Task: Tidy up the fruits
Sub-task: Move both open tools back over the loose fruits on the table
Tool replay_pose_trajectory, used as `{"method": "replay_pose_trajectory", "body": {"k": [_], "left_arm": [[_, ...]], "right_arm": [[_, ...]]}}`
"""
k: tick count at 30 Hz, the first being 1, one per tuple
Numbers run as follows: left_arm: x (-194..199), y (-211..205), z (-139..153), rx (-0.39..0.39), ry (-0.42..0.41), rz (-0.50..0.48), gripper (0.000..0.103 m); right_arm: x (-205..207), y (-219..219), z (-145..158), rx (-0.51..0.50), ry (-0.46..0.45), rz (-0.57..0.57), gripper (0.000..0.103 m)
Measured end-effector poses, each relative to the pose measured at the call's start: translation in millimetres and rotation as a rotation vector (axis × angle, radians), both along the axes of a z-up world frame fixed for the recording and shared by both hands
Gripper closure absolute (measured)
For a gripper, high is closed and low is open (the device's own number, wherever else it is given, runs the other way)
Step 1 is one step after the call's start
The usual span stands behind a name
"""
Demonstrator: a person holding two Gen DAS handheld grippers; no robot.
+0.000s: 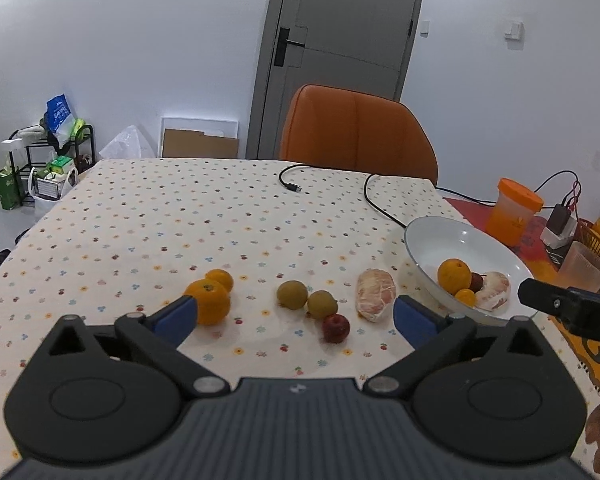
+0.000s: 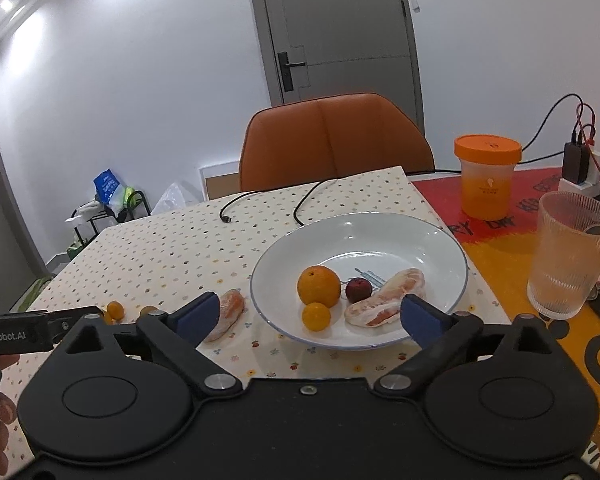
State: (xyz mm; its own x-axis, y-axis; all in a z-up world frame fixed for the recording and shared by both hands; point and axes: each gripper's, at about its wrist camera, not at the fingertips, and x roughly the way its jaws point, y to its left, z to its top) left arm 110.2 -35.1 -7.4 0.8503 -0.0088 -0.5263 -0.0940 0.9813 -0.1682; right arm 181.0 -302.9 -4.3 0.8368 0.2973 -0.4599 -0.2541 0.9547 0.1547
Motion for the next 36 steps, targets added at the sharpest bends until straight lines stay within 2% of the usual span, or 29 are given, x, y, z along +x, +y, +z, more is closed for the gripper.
{"method": "replay_pose_trajectory", "body": {"k": [7, 13, 26, 31, 36], "left_arm": [[-9, 10, -1, 0.000, -0.015, 0.008, 0.000], [-14, 20, -4, 0.017, -0.009, 0.034, 0.000], [-18, 43, -12, 0.001, 0.006, 0.063, 0.000], [-16, 50, -15, -0.012, 0.005, 0.078, 0.000], [-14, 58, -18, -0.034, -0.006, 0.085, 0.002]], "right_arm": [[-5, 6, 1, -0.007, -0.012, 0.017, 0.000], [-8, 16, -1, -0.004, -0.014, 0.076, 0.000], [-9, 48, -6, 0.015, 0.015, 0.194, 0.000], [-9, 61, -9, 0.013, 0.022, 0.233, 0.003], [-6, 73, -10, 0.007, 0.029, 0.259, 0.010]]}}
